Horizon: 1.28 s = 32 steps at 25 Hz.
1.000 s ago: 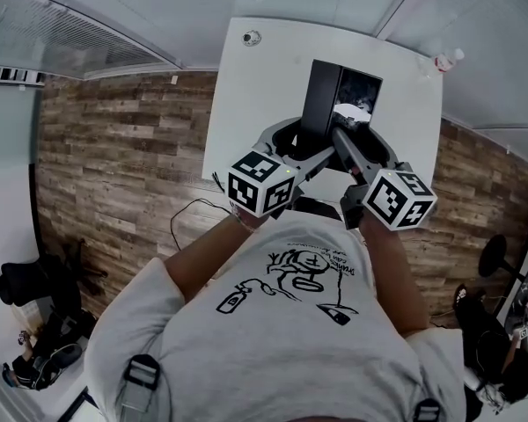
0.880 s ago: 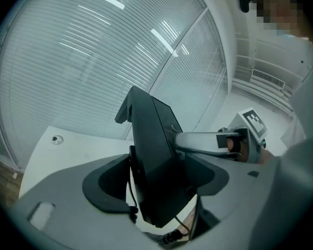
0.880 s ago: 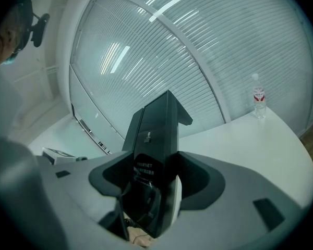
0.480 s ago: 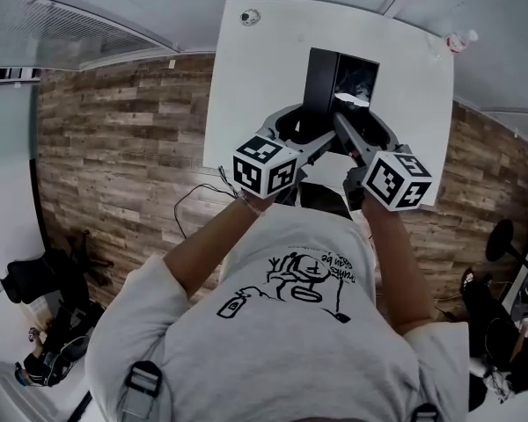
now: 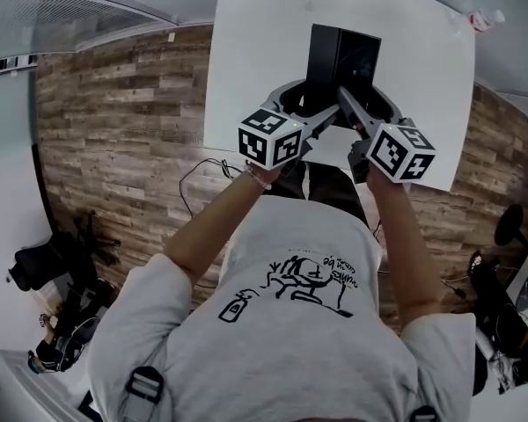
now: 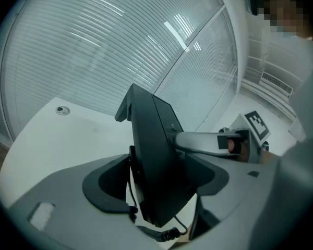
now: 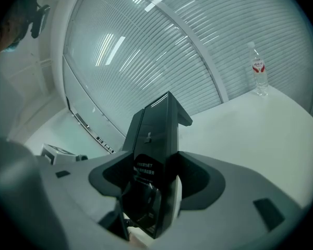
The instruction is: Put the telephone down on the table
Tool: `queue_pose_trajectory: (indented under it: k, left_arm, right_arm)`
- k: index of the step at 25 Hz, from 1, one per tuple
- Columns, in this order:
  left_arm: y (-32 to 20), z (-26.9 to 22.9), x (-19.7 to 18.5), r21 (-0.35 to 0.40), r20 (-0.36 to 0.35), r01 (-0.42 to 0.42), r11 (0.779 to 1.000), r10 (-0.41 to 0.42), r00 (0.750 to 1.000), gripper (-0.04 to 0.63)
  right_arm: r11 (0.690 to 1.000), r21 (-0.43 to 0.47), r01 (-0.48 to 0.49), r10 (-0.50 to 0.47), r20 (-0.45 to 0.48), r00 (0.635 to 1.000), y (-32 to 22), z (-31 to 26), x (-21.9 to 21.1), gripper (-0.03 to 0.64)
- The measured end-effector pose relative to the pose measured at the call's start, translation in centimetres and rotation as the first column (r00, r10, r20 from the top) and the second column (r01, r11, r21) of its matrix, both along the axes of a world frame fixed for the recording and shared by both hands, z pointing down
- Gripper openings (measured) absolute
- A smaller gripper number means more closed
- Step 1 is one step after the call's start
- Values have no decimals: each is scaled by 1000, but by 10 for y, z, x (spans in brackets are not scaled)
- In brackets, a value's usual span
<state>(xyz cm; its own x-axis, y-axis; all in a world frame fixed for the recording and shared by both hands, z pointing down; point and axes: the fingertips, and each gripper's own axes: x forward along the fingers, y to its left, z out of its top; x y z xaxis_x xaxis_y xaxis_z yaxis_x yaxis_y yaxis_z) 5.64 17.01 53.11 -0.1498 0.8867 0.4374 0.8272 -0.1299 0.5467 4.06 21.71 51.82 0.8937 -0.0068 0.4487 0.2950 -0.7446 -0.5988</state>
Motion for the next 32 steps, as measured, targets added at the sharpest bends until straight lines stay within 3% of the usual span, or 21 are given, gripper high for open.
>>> queue_pose_trajectory:
  k: [5, 14, 32]
  left_arm:
    - [4, 23, -1, 11, 8, -5, 1000, 5, 1000, 314]
    - [19, 80, 45, 48, 75, 4, 999, -8, 997, 314]
    - [25, 139, 41, 129, 101, -10, 992, -3, 995, 318]
  right_arm:
    - [1000, 17, -8, 8, 9, 1000, 4, 24, -1, 235]
    - [999, 46, -2, -1, 77, 997, 20, 80, 47, 235]
    - [996, 90, -9, -2, 128, 992, 26, 141, 44, 235]
